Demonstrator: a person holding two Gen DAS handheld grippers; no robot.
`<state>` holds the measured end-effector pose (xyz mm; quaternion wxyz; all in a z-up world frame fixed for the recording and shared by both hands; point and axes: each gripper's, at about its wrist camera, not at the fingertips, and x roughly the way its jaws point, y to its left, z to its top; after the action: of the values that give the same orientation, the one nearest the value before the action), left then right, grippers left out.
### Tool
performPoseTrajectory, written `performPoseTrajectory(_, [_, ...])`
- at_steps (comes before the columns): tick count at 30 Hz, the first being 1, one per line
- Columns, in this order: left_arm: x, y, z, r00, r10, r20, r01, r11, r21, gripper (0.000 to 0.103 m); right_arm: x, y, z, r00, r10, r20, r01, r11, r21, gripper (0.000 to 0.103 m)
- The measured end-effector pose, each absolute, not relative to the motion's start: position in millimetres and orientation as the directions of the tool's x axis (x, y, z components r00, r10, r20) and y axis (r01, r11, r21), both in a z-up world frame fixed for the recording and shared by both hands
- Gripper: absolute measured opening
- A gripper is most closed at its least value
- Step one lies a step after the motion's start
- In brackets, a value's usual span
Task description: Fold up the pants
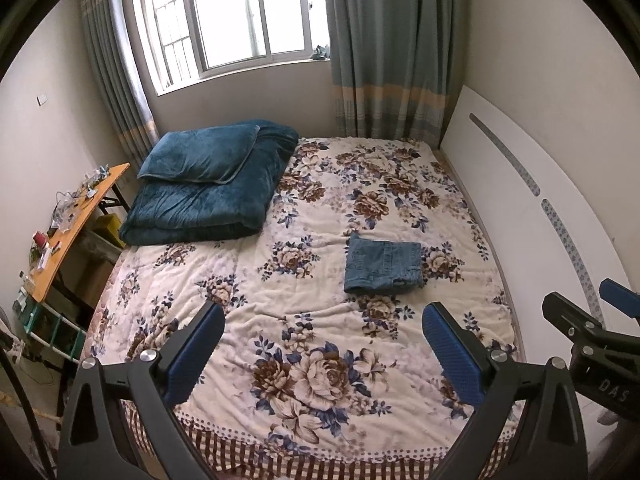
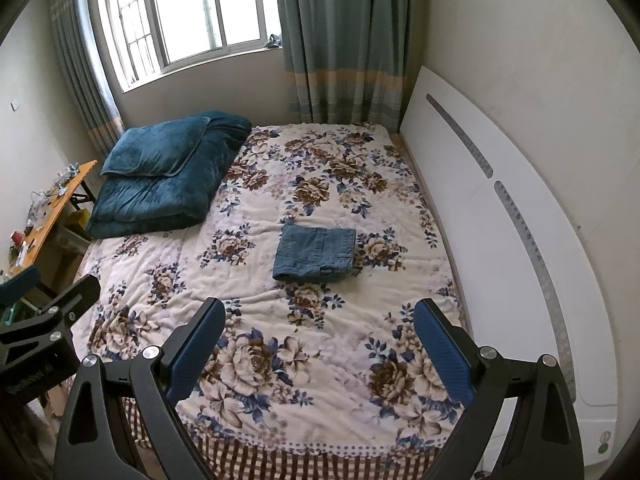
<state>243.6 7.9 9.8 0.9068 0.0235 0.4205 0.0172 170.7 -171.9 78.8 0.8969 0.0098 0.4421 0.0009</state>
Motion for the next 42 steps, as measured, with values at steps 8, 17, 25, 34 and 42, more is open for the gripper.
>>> performPoseTrajectory(8, [236, 8, 13, 0.650, 0.041, -0.759, 0.008, 0.998, 0.060, 0.101, 168, -170, 81, 0.610, 0.017, -0.792, 0.003, 1.000, 0.024, 0.097])
performPoseTrajectory(17, [237, 9, 13, 0.647, 0.036, -0.762, 0.010, 0.998, 0.055, 0.101, 165, -167, 84, 0.612, 0.014, -0.790, 0.005, 1.000, 0.021, 0.097])
performPoseTrajectory(25, [238, 9, 14, 0.650, 0.032, -0.760, 0.010, 0.999, 0.051, 0.101, 164, -167, 90, 0.615, 0.020, -0.788, 0.005, 1.000, 0.029, 0.097])
performPoseTrajectory(34, [239, 9, 15, 0.649, 0.034, -0.760, 0.009, 0.999, 0.052, 0.101, 164, -167, 93, 0.614, 0.024, -0.789, 0.004, 0.999, 0.033, 0.097])
performPoseTrajectory(42, [238, 8, 13, 0.651, 0.034, -0.759, 0.007, 0.999, 0.052, 0.101, 165, -169, 93, 0.613, 0.027, -0.790, 0.006, 0.999, 0.038, 0.097])
